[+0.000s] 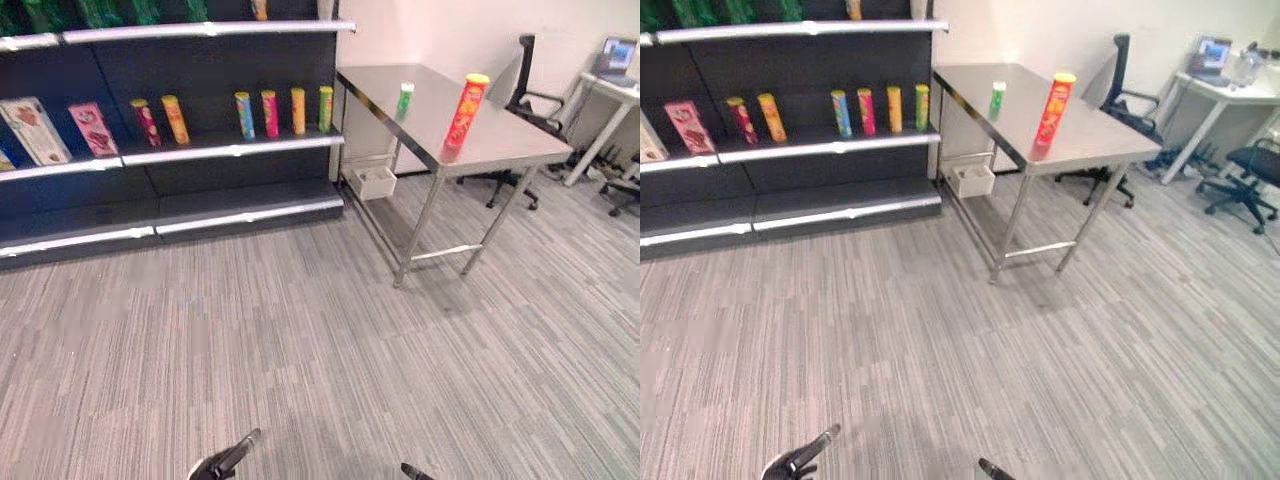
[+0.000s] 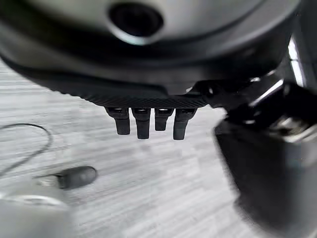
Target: Put the goods on the table back onto the shelves and tidy them up.
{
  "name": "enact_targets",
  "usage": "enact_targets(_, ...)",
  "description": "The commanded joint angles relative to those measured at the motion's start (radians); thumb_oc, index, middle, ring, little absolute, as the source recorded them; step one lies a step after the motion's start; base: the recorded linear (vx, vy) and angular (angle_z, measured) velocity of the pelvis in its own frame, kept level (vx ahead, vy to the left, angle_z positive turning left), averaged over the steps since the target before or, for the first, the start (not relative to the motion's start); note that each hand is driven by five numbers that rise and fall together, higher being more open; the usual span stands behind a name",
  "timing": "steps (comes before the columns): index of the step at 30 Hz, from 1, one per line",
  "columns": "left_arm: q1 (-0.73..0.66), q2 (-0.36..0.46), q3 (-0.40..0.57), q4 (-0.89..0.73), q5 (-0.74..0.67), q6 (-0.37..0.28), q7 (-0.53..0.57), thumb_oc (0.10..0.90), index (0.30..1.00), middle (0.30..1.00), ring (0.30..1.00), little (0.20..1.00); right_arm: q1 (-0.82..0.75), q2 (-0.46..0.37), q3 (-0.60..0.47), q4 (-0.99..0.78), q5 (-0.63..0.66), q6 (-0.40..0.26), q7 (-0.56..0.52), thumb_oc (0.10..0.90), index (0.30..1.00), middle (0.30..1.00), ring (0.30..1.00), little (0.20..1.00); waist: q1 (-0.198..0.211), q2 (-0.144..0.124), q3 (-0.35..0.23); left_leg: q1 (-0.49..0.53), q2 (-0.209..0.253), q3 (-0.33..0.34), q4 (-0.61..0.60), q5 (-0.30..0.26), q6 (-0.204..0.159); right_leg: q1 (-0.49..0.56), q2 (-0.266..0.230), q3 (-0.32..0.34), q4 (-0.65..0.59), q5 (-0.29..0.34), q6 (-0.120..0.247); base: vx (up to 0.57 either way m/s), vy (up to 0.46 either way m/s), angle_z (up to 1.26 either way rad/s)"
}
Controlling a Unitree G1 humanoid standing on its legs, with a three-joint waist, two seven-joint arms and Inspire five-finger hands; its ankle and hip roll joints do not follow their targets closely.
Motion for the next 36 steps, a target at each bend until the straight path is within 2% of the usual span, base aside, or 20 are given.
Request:
enact_targets(1,-0.075,0.003,0.002,-0.026,0.003,-0.05,-0.006,0.8,0.9,0.9,0.9,0.9,-0.062,-0.052,0.0,-0.012,0.017,-0.027,-0.006,0.8,0.9,0.9,0.9,0.9,-0.009,-0.005,0.053,0.031,0.062,-0.011,-0.068,0.029,-0.093,0.096,-0.052,-0.036,-0.186,0.095,0.114,0.01,-0.026,0.07)
enact_targets(9,-0.086,-0.008,-0.003,0.089,0.058,-0.045,-0.007,0.8,0.9,0.9,0.9,0.9,-0.064,-0.058,0.004,-0.004,0.016,-0.027,-0.011,0.8,0.9,0.9,0.9,0.9,-0.014,-0.003,0.055,0.035,0.066,-0.015,-0.068,0.031,-0.095,0.098,-0.042,-0.032,-0.186,0.087,0.107,0.02,-0.043,0.02)
enact_targets(10,-0.086,-0.02,0.022,0.101,-0.002,-0.045,0.003,0.8,0.9,0.9,0.9,0.9,-0.062,-0.054,0.001,0.007,0.028,-0.027,-0.013,0.8,0.9,0.9,0.9,0.9,-0.014,-0.005,0.056,0.037,0.068,-0.019,-0.068,0.033,-0.096,0.098,-0.038,-0.031,-0.186,0.083,0.104,0.04,-0.071,0.01)
enact_targets(13,-0.084,-0.023,0.031,0.127,-0.017,-0.037,-0.012,0.8,0.9,0.9,0.9,0.9,-0.07,-0.06,-0.006,0.039,0.03,-0.022,-0.01,0.8,0.9,0.9,0.9,0.9,-0.011,-0.004,0.057,0.042,0.072,-0.016,-0.068,0.031,-0.098,0.1,-0.032,-0.033,-0.186,0.079,0.102,0.07,-0.086,-0.01)
enact_targets(22,-0.099,-0.012,0.044,0.131,-0.06,-0.036,-0.016,0.8,0.9,0.9,0.9,0.9,-0.083,-0.07,-0.001,-0.015,0.059,-0.031,0.002,0.8,0.9,0.9,0.9,0.9,-0.016,-0.009,0.073,0.016,0.083,-0.026,-0.005,0.007,-0.101,0.089,-0.018,-0.021,-0.178,0.071,0.084,0.06,-0.063,-0.02)
enact_targets(23,-0.104,-0.008,0.043,0.124,-0.065,-0.037,-0.013,0.8,0.9,0.9,0.9,0.9,-0.086,-0.072,0.0,-0.022,0.064,-0.034,0.0,0.8,0.9,0.9,0.9,0.9,-0.017,-0.011,0.08,-0.003,0.087,-0.031,0.03,-0.004,-0.102,0.079,-0.016,-0.015,-0.166,0.066,0.078,0.03,-0.128,0.01)
enact_targets(24,-0.114,0.0,0.035,0.092,-0.077,-0.04,-0.008,0.8,0.9,0.9,0.9,0.9,-0.091,-0.077,0.002,-0.046,0.078,-0.037,-0.002,0.8,0.9,0.9,0.9,0.9,-0.016,-0.019,0.098,-0.058,0.095,-0.047,0.131,-0.028,-0.103,0.065,-0.012,-0.009,-0.143,0.05,0.062,0.03,-0.138,0.03)
enact_targets(26,-0.113,0.008,0.025,0.052,-0.073,-0.041,-0.011,0.8,0.9,0.9,0.9,0.9,-0.089,-0.085,0.002,-0.061,0.077,-0.043,0.0,0.8,0.9,0.9,0.9,0.9,-0.012,-0.026,0.113,-0.116,0.1,-0.056,0.237,-0.031,-0.107,0.071,-0.007,-0.007,-0.135,0.035,0.046,0.06,-0.138,0.04)
enact_targets(28,-0.115,0.015,0.018,0.022,-0.086,-0.044,-0.008,0.8,0.9,0.9,0.9,0.9,-0.085,-0.094,-0.001,-0.09,0.082,-0.045,-0.003,0.8,0.9,0.9,0.9,0.9,-0.007,-0.031,0.138,-0.213,0.12,-0.074,0.42,0.033,-0.119,0.085,0.002,-0.009,-0.131,0.028,0.025,0.05,-0.129,-0.02)
enact_targets(29,-0.115,0.015,0.018,0.022,-0.086,-0.044,-0.008,0.8,0.9,0.9,0.9,0.9,-0.085,-0.094,-0.001,-0.09,0.082,-0.045,-0.003,0.8,0.9,0.9,0.9,0.9,-0.008,-0.031,0.137,-0.214,0.12,-0.075,0.42,0.033,-0.119,0.084,0.002,-0.01,-0.131,0.028,0.025,0.12,-0.14,-0.01)
enact_targets(30,-0.123,0.018,0.01,0.018,-0.074,-0.043,-0.001,0.8,0.9,0.9,0.9,0.9,-0.089,-0.107,-0.003,-0.103,0.08,-0.041,-0.007,0.8,0.9,0.9,0.9,0.9,0.0,-0.039,0.155,-0.291,0.129,-0.078,0.504,0.078,-0.114,0.107,0.009,-0.019,-0.135,0.01,0.014,0.27,-0.085,0.0)
enact_targets(31,-0.118,0.024,0.008,0.013,-0.058,-0.043,-0.002,0.8,0.9,0.9,0.9,0.9,-0.086,-0.114,0.001,-0.112,0.078,-0.037,-0.001,0.8,0.9,0.9,0.9,0.9,0.013,-0.039,0.148,-0.341,0.115,-0.068,0.447,0.059,-0.103,0.131,0.013,-0.019,-0.15,-0.003,0.02,0.27,-0.083,0.08)
enact_targets(32,-0.118,0.024,0.008,0.013,-0.058,-0.043,-0.002,0.8,0.9,0.9,0.9,0.9,-0.085,-0.114,0.001,-0.112,0.078,-0.036,-0.001,0.8,0.9,0.9,0.9,0.9,0.014,-0.04,0.148,-0.339,0.114,-0.067,0.446,0.059,-0.102,0.133,0.011,-0.018,-0.15,-0.004,0.021,0.3,0.024,0.09)
enact_targets(33,-0.108,0.027,0.008,0.012,-0.043,-0.044,-0.004,0.8,0.9,0.9,0.9,0.9,-0.077,-0.12,0.001,-0.122,0.079,-0.038,0.007,0.8,0.9,0.9,0.9,0.9,0.022,-0.041,0.142,-0.351,0.104,-0.061,0.375,0.054,-0.096,0.146,0.01,-0.015,-0.158,-0.014,0.027,0.24,0.059,0.08)
enact_targets(36,-0.096,0.038,0.017,0.003,-0.019,-0.045,-0.008,0.8,0.9,0.9,0.9,0.9,-0.075,-0.136,-0.001,-0.141,0.069,-0.041,0.011,0.8,0.9,0.9,0.9,0.9,0.049,-0.011,0.129,-0.37,0.107,-0.053,0.07,0.195,-0.124,0.205,0.032,-0.001,-0.177,-0.039,0.043,0.39,0.104,-0.08)
